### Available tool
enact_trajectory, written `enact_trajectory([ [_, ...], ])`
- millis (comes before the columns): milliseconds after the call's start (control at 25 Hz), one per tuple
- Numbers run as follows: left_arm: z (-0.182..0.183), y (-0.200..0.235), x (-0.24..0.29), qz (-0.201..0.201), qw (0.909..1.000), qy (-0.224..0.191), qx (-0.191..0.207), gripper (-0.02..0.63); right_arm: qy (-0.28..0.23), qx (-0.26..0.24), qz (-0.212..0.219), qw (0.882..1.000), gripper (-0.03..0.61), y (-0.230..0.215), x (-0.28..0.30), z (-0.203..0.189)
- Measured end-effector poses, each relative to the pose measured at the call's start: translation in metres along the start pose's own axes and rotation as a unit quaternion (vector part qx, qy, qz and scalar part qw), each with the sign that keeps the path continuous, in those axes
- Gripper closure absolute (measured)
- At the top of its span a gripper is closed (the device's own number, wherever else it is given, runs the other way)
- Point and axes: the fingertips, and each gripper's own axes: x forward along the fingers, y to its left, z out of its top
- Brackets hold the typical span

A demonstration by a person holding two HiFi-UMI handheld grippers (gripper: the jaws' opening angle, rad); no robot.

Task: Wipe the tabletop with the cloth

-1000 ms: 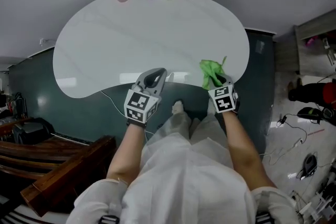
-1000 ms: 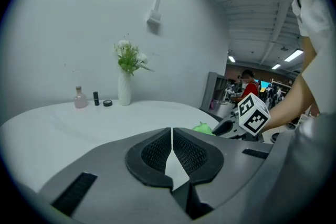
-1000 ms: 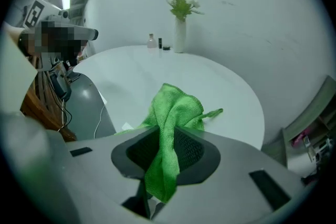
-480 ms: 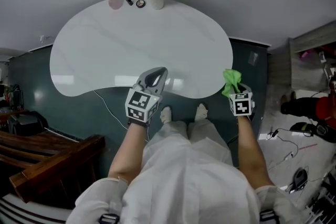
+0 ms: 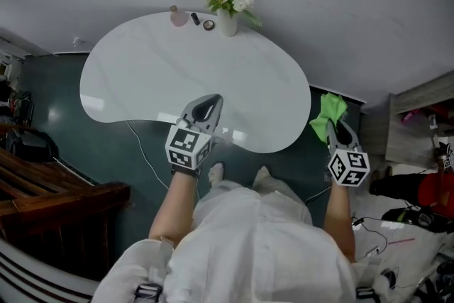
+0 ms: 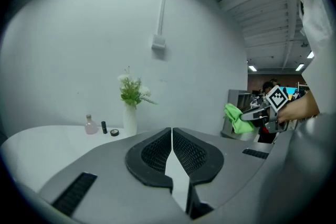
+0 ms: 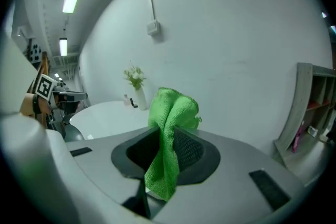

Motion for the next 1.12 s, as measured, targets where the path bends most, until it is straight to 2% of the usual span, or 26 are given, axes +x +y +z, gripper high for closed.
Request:
enact_trajectory([
  [200,0.049,0.003,-0.008,0.020,0.9984,-0.051,0.014,0.589,-0.094,-0.075,0.051,0.991,0.499,0.028,-0.009,0.082],
  [400,0.092,0.005,-0.015,0.037,0.9940,-0.098,0.032,0.589,-0.166,-0.093,0.075,0.979,0.499,0.039,-0.027,0.136],
  [600,0.108,0.008,-0.027,0.048,0.9920,-0.110,0.040,0.589,-0.185,-0.102,0.079,0.974,0.500,0.039,-0.036,0.154],
  [1120,0.119,0.010,-0.035,0.064,0.9894,-0.121,0.048,0.589,-0.198,-0.109,0.091,0.970,0.500,0.043,-0.034,0.162],
])
